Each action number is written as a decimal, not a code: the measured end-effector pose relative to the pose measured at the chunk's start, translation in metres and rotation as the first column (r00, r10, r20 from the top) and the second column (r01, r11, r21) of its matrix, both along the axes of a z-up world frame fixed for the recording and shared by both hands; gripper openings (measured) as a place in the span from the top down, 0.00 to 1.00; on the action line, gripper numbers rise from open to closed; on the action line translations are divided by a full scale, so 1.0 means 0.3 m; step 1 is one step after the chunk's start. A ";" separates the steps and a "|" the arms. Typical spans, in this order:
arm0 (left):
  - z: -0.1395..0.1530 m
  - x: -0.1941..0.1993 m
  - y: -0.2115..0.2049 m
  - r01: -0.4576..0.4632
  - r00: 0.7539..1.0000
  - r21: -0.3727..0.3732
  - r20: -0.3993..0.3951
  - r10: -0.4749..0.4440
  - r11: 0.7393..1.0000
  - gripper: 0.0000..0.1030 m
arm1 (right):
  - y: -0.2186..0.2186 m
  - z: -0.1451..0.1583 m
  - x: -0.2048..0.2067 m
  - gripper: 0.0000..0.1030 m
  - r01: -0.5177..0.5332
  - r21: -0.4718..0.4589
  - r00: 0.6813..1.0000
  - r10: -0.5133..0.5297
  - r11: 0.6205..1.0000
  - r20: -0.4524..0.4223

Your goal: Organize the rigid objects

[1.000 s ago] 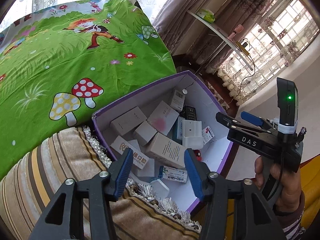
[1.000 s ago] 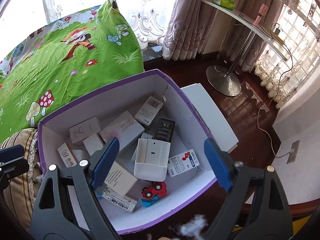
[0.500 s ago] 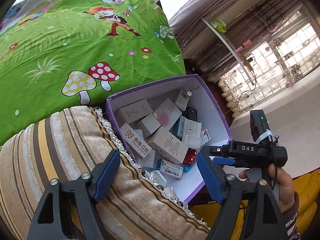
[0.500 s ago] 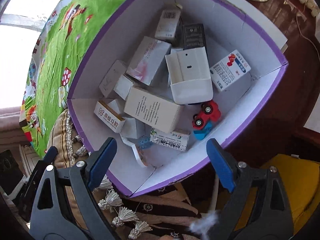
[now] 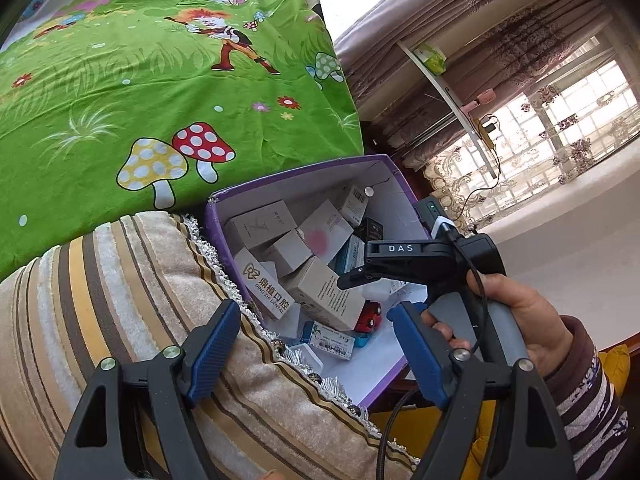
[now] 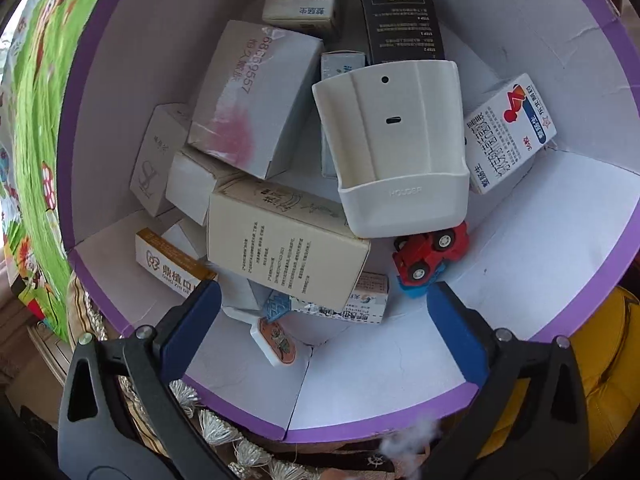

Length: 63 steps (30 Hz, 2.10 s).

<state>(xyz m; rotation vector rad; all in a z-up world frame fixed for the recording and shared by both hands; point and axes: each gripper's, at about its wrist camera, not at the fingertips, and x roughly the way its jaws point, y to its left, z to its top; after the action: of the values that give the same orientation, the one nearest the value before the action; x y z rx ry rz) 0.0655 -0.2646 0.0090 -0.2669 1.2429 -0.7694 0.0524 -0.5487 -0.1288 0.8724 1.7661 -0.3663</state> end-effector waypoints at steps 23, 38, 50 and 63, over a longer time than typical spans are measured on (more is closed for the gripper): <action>-0.031 0.143 0.179 -0.119 0.990 -0.159 -0.090 0.106 0.980 0.23 | -0.050 -0.062 -0.108 0.01 0.339 -0.079 0.936 -0.345 0.937 -0.075; -0.032 0.146 0.184 -0.127 0.991 -0.156 -0.073 0.117 0.980 0.23 | -0.094 -0.050 -0.148 0.00 0.418 -0.149 0.898 -0.433 0.896 -0.081; -0.020 0.139 0.187 -0.126 0.992 -0.157 -0.050 0.120 0.979 0.23 | -0.044 -0.093 -0.062 0.00 0.406 0.189 0.895 -0.431 0.894 0.115; 0.008 0.122 0.190 -0.115 0.993 -0.171 -0.015 0.114 0.979 0.23 | -0.096 0.112 -0.104 0.00 0.253 -0.116 0.957 -0.266 0.960 -0.115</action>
<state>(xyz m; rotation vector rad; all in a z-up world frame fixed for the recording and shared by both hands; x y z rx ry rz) 0.1022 -0.2077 0.0114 -0.4772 1.1567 -0.7767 0.0212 -0.5775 -0.0951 1.0309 1.7373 -0.6924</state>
